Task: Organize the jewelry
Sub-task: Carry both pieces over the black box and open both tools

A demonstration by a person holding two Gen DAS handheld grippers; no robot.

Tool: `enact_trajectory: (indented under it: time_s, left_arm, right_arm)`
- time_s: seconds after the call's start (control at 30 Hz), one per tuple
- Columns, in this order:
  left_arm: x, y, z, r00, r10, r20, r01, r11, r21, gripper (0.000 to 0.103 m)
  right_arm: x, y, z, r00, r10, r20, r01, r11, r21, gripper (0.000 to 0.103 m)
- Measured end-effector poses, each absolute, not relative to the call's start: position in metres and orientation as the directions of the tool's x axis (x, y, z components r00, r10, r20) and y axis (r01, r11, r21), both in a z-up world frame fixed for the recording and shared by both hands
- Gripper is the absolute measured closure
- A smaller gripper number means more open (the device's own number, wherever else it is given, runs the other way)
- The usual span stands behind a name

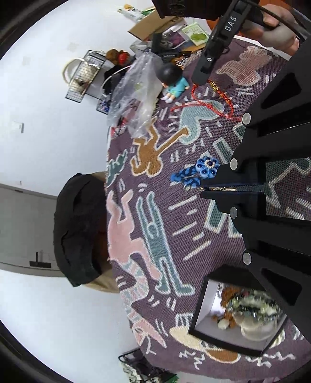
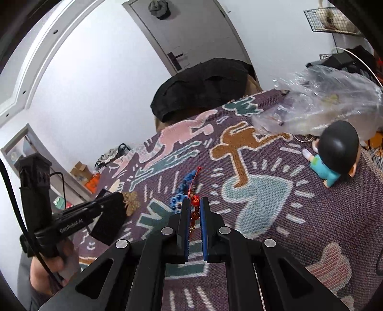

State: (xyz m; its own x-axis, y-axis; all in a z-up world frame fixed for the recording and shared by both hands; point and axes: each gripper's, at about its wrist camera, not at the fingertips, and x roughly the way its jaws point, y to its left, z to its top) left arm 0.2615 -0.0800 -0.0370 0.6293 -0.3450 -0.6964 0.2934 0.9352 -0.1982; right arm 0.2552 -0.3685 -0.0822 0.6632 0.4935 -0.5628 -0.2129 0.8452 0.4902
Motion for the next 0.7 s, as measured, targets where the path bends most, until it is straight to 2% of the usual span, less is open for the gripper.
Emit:
enact_trajectory:
  time_s: [0.7]
  left_arm:
    - [0.242, 0.025, -0.018, 0.688, -0.346, -0.638, 0.17, 0.931, -0.322, 0.101]
  right_arm:
    - [0.248, -0.29, -0.041, 0.641, 0.547, -0.539, -0.349, 0.833, 0.43, 0.094]
